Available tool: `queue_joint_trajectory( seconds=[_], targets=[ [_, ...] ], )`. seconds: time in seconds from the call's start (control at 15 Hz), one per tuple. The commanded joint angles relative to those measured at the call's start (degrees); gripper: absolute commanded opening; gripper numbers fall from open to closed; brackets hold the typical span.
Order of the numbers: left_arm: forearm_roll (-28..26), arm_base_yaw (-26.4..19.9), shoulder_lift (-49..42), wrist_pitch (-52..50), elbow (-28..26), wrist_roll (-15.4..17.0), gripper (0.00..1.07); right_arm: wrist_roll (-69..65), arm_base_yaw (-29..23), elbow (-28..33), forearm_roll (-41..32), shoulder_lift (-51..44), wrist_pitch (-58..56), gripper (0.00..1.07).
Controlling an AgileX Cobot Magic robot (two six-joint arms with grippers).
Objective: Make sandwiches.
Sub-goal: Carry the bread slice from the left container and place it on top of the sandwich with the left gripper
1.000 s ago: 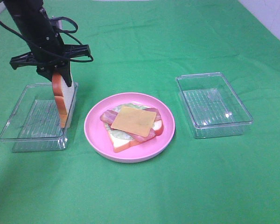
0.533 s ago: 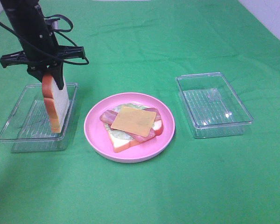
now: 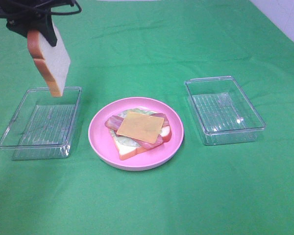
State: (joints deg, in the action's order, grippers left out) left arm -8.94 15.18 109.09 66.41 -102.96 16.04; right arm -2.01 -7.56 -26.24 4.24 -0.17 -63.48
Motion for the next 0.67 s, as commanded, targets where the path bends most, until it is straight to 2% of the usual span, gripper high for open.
queue_joint_trajectory(
  seconds=[0.07,0.13,0.27,0.4,0.47,0.67],
  targets=[
    [-12.1,0.1,-1.5,-2.3,0.1,-8.3,0.08,0.4,0.3,0.2,-0.3,-1.9,0.4,0.95],
    [-15.3,0.1,-1.3,-2.5,0.1,-10.3,0.08,0.4,0.3,0.2,-0.3,-1.9,0.4,0.95],
    [-26.5,0.3,-0.1,-2.7,0.1,-17.2,0.08,0.4,0.3,0.2,-0.3,-1.9,0.4,0.95],
    [-32.9,1.1,1.8,-2.6,0.1,-21.1,0.08,0.4,0.3,0.2,-0.3,-1.9,0.4,0.95],
    [-34.9,2.1,3.3,-2.6,0.1,-21.9,0.08,0.4,0.3,0.2,-0.3,-1.9,0.4,0.95],
    [-35.1,6.5,9.2,-3.1,0.1,-22.4,0.09,0.4,0.3,0.2,-0.3,-1.8,0.4,0.95]
  ],
)
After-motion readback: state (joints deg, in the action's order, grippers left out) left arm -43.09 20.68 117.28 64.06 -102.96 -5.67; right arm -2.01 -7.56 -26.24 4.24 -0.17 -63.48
